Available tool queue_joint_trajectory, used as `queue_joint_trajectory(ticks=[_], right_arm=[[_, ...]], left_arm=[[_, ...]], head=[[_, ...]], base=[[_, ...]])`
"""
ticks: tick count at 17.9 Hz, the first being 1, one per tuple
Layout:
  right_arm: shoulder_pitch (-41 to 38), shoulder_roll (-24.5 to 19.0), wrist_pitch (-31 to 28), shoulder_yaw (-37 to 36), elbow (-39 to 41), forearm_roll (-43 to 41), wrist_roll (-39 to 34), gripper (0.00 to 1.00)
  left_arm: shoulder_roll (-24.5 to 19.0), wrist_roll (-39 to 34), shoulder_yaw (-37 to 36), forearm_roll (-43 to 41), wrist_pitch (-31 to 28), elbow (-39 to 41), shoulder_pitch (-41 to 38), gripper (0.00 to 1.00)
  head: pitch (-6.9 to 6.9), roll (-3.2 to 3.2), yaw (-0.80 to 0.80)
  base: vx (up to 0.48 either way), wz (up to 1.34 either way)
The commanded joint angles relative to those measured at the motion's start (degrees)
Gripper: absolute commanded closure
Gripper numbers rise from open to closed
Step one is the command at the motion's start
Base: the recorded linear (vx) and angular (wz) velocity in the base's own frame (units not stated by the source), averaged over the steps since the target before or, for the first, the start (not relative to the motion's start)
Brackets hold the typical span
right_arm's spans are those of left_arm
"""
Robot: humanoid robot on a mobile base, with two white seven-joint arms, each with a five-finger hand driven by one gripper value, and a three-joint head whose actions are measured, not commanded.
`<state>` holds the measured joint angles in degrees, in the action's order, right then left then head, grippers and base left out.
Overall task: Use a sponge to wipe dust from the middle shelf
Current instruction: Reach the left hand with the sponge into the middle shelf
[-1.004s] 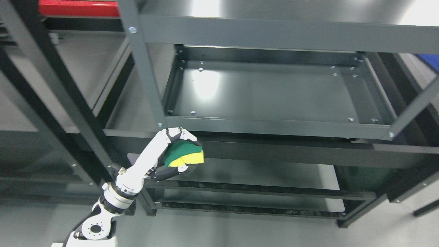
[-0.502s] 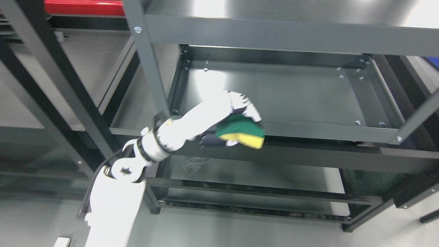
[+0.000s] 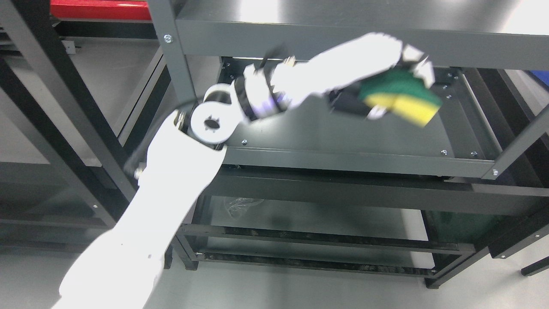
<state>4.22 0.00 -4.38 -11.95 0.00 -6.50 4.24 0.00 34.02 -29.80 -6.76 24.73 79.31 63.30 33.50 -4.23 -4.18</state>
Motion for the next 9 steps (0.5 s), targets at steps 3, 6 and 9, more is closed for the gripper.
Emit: queue_joint_trajectory(ticks=[3,6,9], right_arm=[[0.0,1.0,0.0,0.0,1.0,0.0,0.0,0.00],[0.0,1.0,0.0,0.0,1.0,0.0,0.0,0.00],[0.0,1.0,0.0,0.1,1.0,0.0,0.0,0.00]], left_arm=[[-1.0,-0.4,-23.3,2.6,-7.6,-12.1,26.0,1.00],[-1.0,-0.9,-26.4,0.6,-8.9,-11.8,26.4,1.00],[-1.0,2.0,-26.5,-6.0,-8.6,-11.9,26.9,1.00]], head=[[0.00,0.00,0.00],[0.00,0.00,0.00],[0.00,0.00,0.00]], base=[[0.009,-0.04],[0.000,0.00],[0.000,0.00]])
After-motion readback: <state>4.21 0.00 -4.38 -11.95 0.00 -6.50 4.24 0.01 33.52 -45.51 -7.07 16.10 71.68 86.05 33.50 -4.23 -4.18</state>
